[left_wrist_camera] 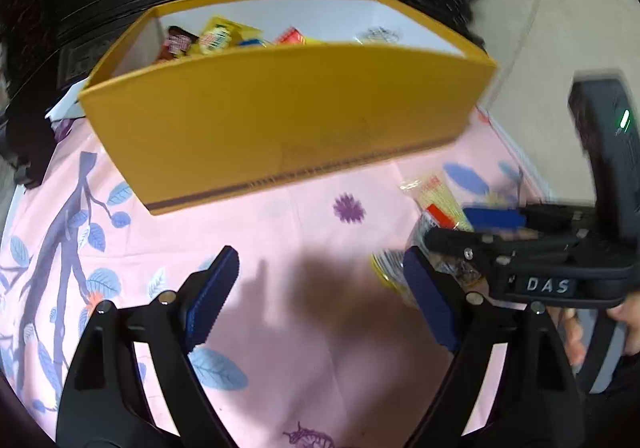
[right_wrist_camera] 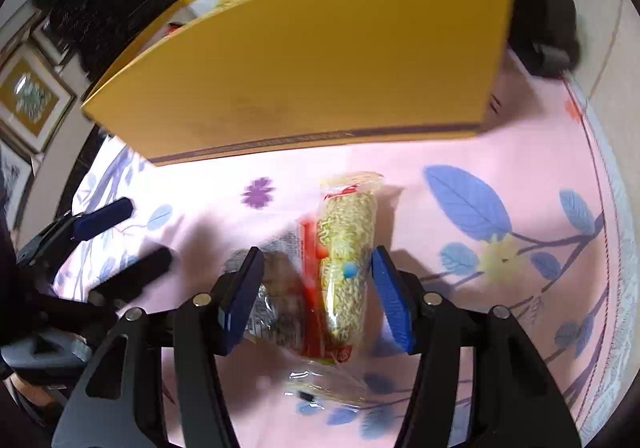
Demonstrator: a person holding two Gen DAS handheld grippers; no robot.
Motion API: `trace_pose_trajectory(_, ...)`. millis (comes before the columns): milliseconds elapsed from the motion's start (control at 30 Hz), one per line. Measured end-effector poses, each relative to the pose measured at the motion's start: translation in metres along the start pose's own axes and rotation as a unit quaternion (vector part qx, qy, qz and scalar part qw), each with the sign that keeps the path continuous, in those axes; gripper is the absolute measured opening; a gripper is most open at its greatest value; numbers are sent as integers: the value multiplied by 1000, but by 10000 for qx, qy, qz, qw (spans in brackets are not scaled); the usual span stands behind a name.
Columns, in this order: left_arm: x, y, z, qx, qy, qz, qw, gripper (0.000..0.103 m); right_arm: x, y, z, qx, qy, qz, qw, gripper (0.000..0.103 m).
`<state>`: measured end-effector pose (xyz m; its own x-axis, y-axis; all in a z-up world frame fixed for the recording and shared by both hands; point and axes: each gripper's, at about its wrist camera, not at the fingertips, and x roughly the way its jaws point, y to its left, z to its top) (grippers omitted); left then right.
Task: Organize snacks
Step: 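Move both tools back over the last snacks, then grasp the sesame stick bar with the right tool while the left tool grasps the white-and-red packet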
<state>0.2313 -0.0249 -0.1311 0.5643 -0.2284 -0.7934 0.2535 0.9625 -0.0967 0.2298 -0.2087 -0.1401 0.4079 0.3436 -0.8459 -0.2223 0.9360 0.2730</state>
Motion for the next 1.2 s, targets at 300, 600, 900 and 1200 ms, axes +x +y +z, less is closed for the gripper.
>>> trace_pose_trajectory(300, 9, -37, -8, 985, -248, 33, 9948, 90, -38, -6, 4, -32, -454, -437, 9980, 59)
trace_pose_trajectory(600, 30, -70, -15, 2092, 64, -680, 9755, 97, -56, -32, -11, 218, -503, -410, 9977, 59)
trace_pose_trajectory(900, 47, -74, -8, 2146, 95, -1746, 9609, 94, -52, -37, -21, 347, -426, -469, 9974, 59)
trace_pose_trajectory(1200, 47, -71, -16, 2106, 165, -1978, 9572, 61, -59, -47, -25, 490, -494, -468, 9965, 59)
